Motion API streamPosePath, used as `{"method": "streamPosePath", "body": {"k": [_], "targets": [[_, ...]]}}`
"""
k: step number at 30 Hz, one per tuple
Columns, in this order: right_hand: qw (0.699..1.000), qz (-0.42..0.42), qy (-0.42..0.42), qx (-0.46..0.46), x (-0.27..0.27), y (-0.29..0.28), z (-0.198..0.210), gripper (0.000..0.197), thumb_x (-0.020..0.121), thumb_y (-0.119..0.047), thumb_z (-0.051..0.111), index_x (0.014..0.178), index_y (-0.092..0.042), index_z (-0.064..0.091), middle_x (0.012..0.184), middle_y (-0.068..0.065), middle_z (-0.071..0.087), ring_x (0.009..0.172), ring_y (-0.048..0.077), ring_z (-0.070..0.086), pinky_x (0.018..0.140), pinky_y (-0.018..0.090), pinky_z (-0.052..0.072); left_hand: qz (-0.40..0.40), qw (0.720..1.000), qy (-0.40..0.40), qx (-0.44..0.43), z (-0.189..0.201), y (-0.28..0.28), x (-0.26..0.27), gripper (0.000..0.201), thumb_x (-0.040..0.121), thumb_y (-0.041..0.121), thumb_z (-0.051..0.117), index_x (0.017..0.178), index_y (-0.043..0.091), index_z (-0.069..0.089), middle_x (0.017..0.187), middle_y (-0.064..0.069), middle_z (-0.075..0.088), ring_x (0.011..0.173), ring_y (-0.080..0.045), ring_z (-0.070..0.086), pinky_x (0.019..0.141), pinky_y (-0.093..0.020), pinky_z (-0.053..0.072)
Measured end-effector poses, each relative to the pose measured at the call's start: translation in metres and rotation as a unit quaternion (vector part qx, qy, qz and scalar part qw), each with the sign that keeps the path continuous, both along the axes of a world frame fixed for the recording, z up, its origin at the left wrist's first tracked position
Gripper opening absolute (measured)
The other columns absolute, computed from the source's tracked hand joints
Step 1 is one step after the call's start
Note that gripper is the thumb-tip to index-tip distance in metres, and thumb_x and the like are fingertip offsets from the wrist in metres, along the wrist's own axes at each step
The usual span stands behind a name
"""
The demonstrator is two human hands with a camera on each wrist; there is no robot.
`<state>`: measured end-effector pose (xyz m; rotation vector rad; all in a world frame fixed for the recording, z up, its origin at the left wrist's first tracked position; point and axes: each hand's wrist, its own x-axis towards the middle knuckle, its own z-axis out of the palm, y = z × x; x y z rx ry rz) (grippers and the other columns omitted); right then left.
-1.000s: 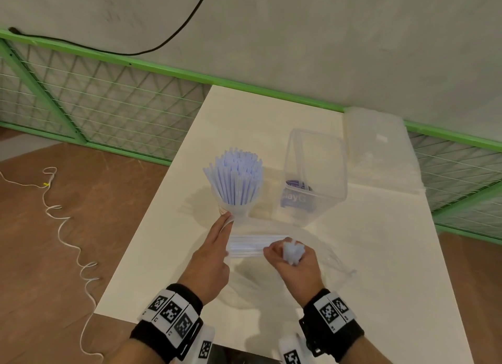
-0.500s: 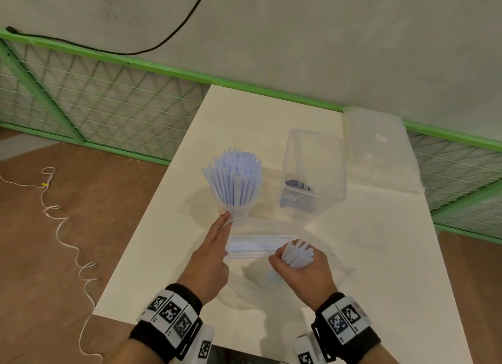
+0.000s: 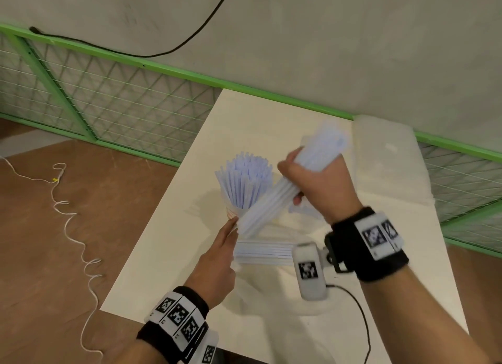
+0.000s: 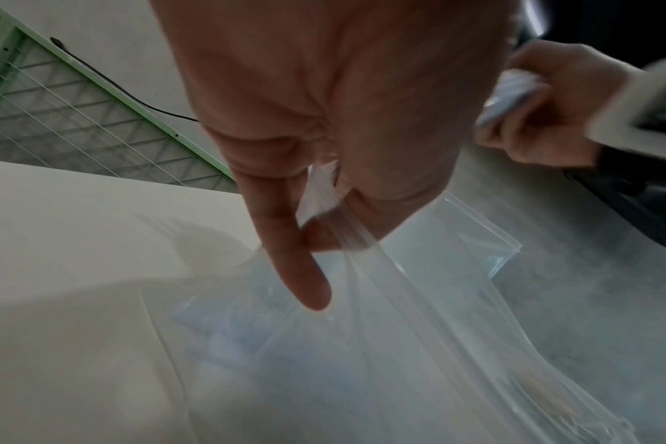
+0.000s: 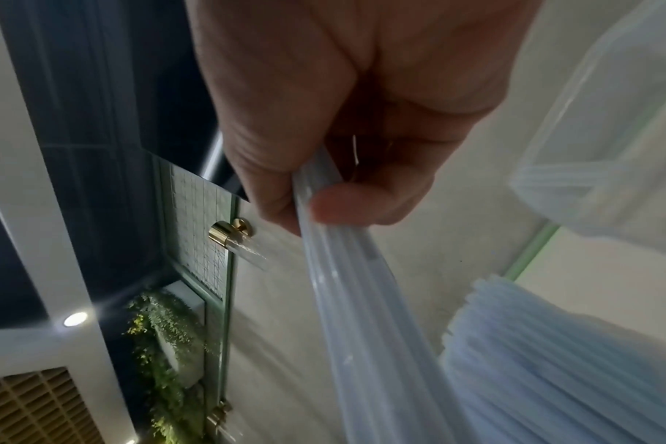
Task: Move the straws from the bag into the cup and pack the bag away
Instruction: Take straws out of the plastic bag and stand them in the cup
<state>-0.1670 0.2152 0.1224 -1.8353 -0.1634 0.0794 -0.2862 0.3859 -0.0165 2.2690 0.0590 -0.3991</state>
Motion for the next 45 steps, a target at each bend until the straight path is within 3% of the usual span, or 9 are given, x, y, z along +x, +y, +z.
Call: {"method": "streamPosePath", "body": {"k": [5, 12, 17, 22, 26, 30, 36, 40, 45], "targets": [[0.993, 0.020, -0.031, -0.111, 0.036, 0.030, 0.011, 0.014, 0.077, -0.018, 0.073, 0.065, -0.016, 0.067, 0.064, 0.008, 0.070, 0.047, 0.021, 0.065, 0.053, 0.028, 0.053, -0.002, 0.999, -0.018, -0.031, 0.002, 0.000, -0.002, 0.088, 0.081, -0.014, 0.041, 0.154, 0.030, 0.015, 0.157, 0.028, -0.002, 0.118, -0.009, 0.052, 0.086, -0.010, 0.041], [0.973, 0.114, -0.072, -0.187, 0.043, 0.037, 0.007, 0.011, 0.080, -0.025, 0.073, 0.075, -0.016, 0.071, 0.071, 0.001, 0.072, 0.056, 0.014, 0.066, 0.060, 0.028, 0.057, 0.005, 0.999, -0.029, -0.037, 0.001, 0.003, -0.005, 0.091, 0.080, -0.014, 0.041, 0.154, 0.033, 0.012, 0.155, 0.032, -0.004, 0.124, -0.007, 0.048, 0.090, -0.010, 0.042], [0.956, 0.164, -0.055, -0.236, 0.041, 0.038, -0.023, 0.031, 0.075, -0.035, 0.082, 0.101, -0.023, 0.071, 0.099, -0.006, 0.072, 0.090, 0.007, 0.066, 0.082, 0.029, 0.054, 0.008, 0.999, -0.026, -0.037, 0.001, 0.003, -0.005, 0.092, 0.079, -0.014, 0.040, 0.154, 0.032, 0.012, 0.156, 0.031, -0.004, 0.125, -0.008, 0.048, 0.089, -0.009, 0.037], [0.959, 0.133, -0.174, -0.180, 0.028, 0.033, -0.031, 0.077, 0.070, -0.030, 0.087, 0.136, -0.024, 0.046, 0.133, -0.008, 0.044, 0.112, 0.003, 0.045, 0.092, 0.006, 0.034, 0.009, 0.999, -0.026, -0.046, 0.002, 0.003, -0.005, 0.094, 0.078, -0.014, 0.041, 0.153, 0.035, 0.012, 0.154, 0.034, -0.004, 0.123, -0.009, 0.049, 0.094, -0.019, 0.045], [0.918, 0.131, -0.288, -0.239, 0.013, 0.033, -0.038, 0.064, 0.092, -0.028, 0.065, 0.147, -0.013, 0.036, 0.152, 0.002, 0.036, 0.142, 0.015, 0.031, 0.115, 0.024, 0.025, 0.008, 0.999, -0.020, -0.039, 0.002, 0.002, -0.005, 0.095, 0.077, -0.013, 0.041, 0.153, 0.035, 0.012, 0.155, 0.034, -0.006, 0.119, -0.011, 0.052, 0.093, -0.023, 0.048], [0.861, 0.164, -0.337, -0.343, 0.003, 0.035, -0.063, 0.047, 0.099, -0.018, 0.041, 0.144, -0.001, 0.042, 0.148, 0.015, 0.045, 0.137, 0.028, 0.041, 0.112, 0.035, 0.032, 0.008, 0.999, -0.017, -0.030, 0.003, 0.001, -0.005, 0.094, 0.077, -0.013, 0.040, 0.153, 0.034, 0.012, 0.154, 0.034, -0.006, 0.117, -0.009, 0.053, 0.089, -0.021, 0.049], [0.859, 0.168, -0.326, -0.357, 0.003, 0.031, -0.082, 0.046, 0.096, -0.004, 0.041, 0.142, 0.000, 0.046, 0.146, 0.015, 0.048, 0.136, 0.030, 0.044, 0.110, 0.042, 0.036, -0.001, 0.999, -0.027, -0.024, 0.002, 0.001, -0.007, 0.096, 0.074, -0.015, 0.040, 0.153, 0.032, 0.014, 0.156, 0.032, -0.003, 0.117, -0.010, 0.052, 0.089, -0.025, 0.050], [0.877, 0.152, -0.334, -0.311, 0.008, 0.026, -0.084, 0.064, 0.083, 0.021, 0.050, 0.143, 0.001, 0.043, 0.147, 0.017, 0.045, 0.135, 0.025, 0.041, 0.114, 0.026, 0.026, 0.003, 0.999, -0.027, -0.022, 0.002, 0.002, -0.006, 0.096, 0.074, -0.015, 0.040, 0.153, 0.034, 0.014, 0.155, 0.033, -0.003, 0.112, -0.009, 0.054, 0.088, -0.025, 0.050], [0.870, 0.152, -0.341, -0.322, 0.012, 0.021, -0.087, 0.074, 0.073, 0.028, 0.040, 0.143, 0.002, 0.042, 0.148, 0.019, 0.043, 0.135, 0.028, 0.042, 0.116, 0.018, 0.015, 0.000, 0.999, -0.025, -0.021, 0.002, 0.001, -0.007, 0.096, 0.074, -0.015, 0.039, 0.152, 0.034, 0.015, 0.154, 0.034, -0.003, 0.111, -0.009, 0.054, 0.089, -0.029, 0.051]]}}
